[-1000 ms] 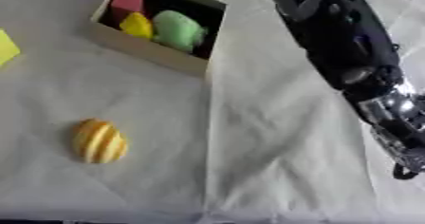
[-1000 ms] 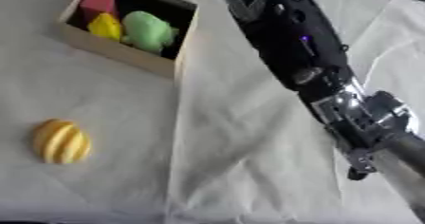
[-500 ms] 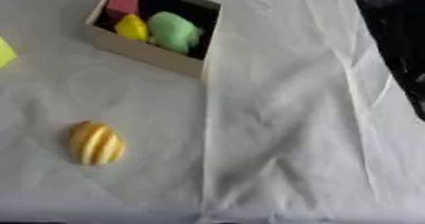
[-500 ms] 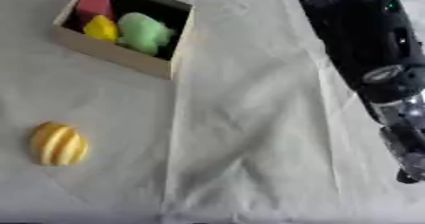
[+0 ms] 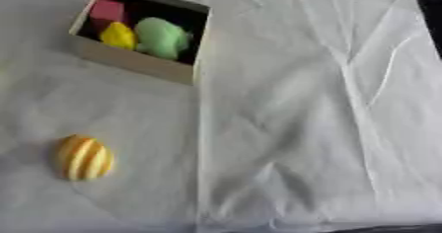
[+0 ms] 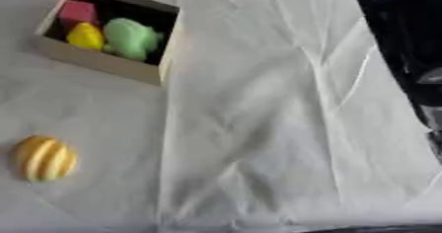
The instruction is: Pick up objects on the table and place them in the box.
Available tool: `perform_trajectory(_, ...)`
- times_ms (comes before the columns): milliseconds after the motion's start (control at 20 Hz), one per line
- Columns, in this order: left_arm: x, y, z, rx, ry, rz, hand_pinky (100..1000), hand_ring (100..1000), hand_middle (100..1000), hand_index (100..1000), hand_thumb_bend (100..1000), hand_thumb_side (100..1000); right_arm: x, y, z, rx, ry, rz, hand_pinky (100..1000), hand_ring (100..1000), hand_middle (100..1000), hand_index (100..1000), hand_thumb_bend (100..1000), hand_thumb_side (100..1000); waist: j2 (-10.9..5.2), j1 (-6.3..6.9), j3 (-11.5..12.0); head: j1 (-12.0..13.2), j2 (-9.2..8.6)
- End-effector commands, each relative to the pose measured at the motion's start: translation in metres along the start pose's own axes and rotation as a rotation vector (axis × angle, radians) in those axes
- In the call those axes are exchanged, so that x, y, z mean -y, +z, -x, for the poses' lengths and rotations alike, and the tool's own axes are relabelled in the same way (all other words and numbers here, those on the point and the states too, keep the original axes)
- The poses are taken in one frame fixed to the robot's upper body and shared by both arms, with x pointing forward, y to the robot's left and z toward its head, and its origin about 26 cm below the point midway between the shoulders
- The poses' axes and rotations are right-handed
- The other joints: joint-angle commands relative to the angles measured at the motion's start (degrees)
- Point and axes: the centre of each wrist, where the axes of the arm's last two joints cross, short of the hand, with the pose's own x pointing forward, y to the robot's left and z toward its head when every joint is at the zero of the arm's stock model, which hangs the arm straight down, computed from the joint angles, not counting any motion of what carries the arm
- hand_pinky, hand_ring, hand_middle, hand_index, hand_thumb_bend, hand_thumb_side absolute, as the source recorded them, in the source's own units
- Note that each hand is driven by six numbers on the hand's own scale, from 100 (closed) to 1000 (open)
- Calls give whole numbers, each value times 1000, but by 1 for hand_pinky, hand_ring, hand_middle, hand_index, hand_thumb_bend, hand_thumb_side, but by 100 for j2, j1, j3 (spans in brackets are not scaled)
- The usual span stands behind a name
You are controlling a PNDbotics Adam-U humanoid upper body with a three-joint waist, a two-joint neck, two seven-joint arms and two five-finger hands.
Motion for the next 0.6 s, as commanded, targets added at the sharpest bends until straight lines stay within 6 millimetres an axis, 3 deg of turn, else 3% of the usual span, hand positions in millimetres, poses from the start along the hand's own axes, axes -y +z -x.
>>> perform_trajectory(50, -10, 1, -7, 11, -53, 158, 882, 947, 852, 919, 491, 235, 15, -2, -2, 8, 30, 28, 802, 821, 718, 847, 100, 483, -212, 134, -14, 31, 23)
perform_trajectory(300, -7, -2, -9, 16, -92, 348, 896, 954, 855, 911, 491, 100, 13, -3, 1, -3, 29, 24, 800, 818, 716, 846, 100, 485, -188, 163, -34, 136, 23)
perform_trajectory(600, 2, -7, -8, -9, -87, 488, 893, 947, 850, 901, 404, 100, 11, -2, 4, -15, 22, 21, 799, 816, 713, 843, 100, 498, -158, 167, -57, 223, 23)
